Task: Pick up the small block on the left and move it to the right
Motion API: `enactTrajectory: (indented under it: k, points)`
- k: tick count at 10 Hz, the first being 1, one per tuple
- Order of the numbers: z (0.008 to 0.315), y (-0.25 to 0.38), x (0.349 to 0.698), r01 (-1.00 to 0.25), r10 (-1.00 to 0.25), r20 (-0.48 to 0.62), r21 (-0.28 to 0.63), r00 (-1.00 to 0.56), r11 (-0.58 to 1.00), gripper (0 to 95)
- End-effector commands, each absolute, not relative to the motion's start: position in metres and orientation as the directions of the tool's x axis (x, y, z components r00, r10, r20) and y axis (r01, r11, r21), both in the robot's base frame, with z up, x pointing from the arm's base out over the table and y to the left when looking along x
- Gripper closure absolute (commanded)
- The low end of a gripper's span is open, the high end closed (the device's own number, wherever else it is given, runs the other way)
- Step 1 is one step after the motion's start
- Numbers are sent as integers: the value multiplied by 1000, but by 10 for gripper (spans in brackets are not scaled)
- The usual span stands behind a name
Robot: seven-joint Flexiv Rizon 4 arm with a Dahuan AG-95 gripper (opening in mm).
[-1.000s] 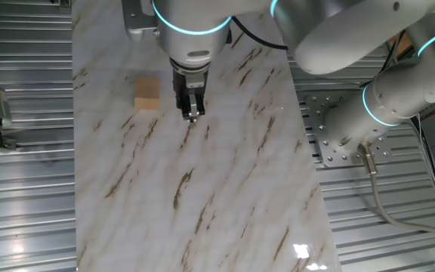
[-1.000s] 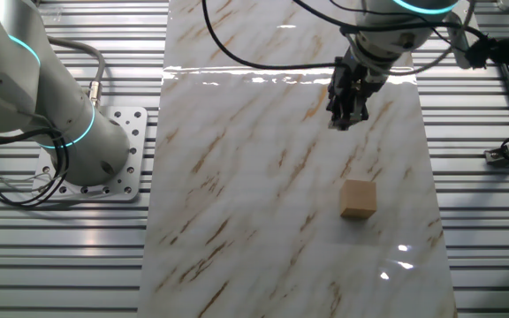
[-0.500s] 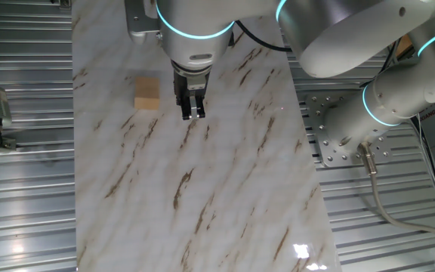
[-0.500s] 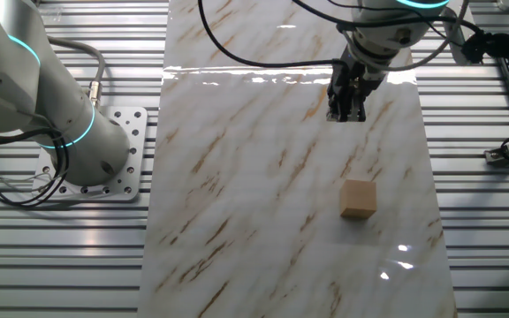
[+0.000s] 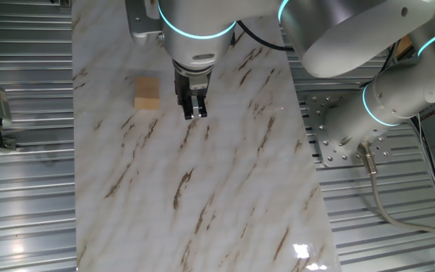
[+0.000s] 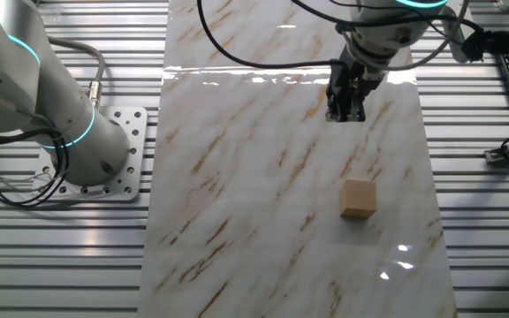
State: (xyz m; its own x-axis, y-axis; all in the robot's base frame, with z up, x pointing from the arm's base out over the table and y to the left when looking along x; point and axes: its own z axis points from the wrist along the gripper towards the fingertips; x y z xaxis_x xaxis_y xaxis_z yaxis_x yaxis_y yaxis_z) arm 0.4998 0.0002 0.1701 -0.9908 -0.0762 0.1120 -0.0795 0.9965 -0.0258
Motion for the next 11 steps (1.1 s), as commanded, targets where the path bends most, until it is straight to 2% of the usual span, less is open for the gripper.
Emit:
enactTrajectory:
  k: [1, 6, 11]
  points:
    - [170, 0, 500, -81, -78, 114, -25, -990, 996, 950]
    - [170, 0, 500, -36, -35, 126, -3, -991, 999, 950]
    - [170, 0, 500, -61, -60, 121, -6, -991, 998, 950]
